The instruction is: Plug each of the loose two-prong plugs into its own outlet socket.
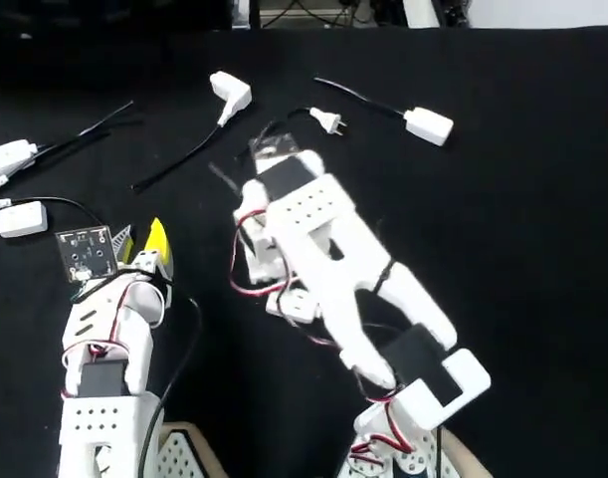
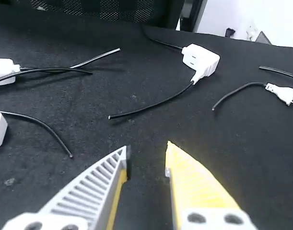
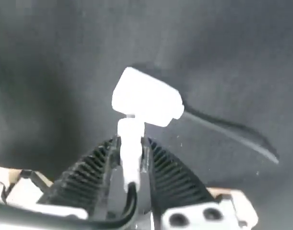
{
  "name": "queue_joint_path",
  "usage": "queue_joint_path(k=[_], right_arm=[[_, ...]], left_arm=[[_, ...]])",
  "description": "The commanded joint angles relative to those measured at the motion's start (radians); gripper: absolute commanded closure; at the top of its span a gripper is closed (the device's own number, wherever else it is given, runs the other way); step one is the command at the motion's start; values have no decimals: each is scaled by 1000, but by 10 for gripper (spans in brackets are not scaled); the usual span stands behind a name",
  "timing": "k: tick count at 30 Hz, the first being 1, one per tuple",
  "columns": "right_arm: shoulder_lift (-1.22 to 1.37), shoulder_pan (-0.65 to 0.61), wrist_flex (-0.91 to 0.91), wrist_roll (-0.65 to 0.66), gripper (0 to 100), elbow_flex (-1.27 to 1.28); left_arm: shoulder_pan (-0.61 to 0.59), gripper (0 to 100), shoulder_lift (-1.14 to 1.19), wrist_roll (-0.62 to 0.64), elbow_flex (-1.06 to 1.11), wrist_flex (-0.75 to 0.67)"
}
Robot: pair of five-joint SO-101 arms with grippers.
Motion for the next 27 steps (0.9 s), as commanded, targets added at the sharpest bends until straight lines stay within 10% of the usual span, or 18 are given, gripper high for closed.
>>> queue_joint_path(k=[1, 11, 27], right_arm=[[-13, -34, 32, -94, 987, 24], [-15, -57, -55, -338, 987, 28], [-15, -51, -170, -347, 987, 157]], left_arm=[[7, 855, 0, -2, 16, 0], [7, 855, 0, -2, 16, -3], [7, 855, 0, -2, 16, 0]])
